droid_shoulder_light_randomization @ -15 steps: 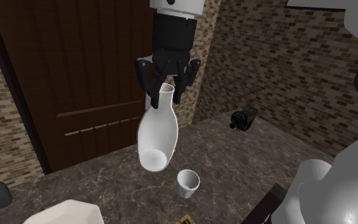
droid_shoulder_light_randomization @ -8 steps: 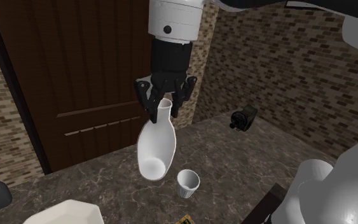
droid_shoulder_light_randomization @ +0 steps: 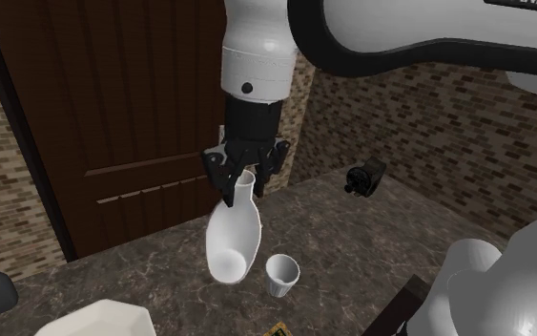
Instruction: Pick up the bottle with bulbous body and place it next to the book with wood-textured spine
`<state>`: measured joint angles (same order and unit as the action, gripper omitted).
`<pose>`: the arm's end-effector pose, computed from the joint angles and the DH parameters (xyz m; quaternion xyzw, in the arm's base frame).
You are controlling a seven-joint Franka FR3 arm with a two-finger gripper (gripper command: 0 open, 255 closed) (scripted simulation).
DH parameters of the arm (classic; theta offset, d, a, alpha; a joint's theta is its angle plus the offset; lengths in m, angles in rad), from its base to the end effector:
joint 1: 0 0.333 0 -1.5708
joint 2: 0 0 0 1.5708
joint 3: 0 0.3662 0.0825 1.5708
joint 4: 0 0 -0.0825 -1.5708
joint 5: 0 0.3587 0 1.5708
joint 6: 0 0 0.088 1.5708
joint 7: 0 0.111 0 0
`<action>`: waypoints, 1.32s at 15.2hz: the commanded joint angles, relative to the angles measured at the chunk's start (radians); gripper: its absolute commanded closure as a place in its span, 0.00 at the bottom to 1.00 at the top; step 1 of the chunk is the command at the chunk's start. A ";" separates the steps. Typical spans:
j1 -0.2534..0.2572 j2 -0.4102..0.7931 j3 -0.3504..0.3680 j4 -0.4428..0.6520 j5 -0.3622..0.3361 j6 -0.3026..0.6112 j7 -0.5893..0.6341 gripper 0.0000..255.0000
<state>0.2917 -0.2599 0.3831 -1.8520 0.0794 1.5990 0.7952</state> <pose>0.3225 0.3033 0.6626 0.9977 -0.0676 0.0015 0.0100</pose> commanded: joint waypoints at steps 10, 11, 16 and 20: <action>0.005 -0.016 0.005 -0.162 0.009 0.148 -0.004 1.00; 0.006 -0.016 0.006 -0.176 0.009 0.161 -0.005 1.00; 0.008 -0.014 0.011 -0.241 0.011 0.229 -0.004 1.00; 0.009 -0.008 0.015 -0.289 0.011 0.283 -0.003 1.00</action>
<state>0.3008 -0.2695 0.3976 -2.1295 0.0907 1.8676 0.7931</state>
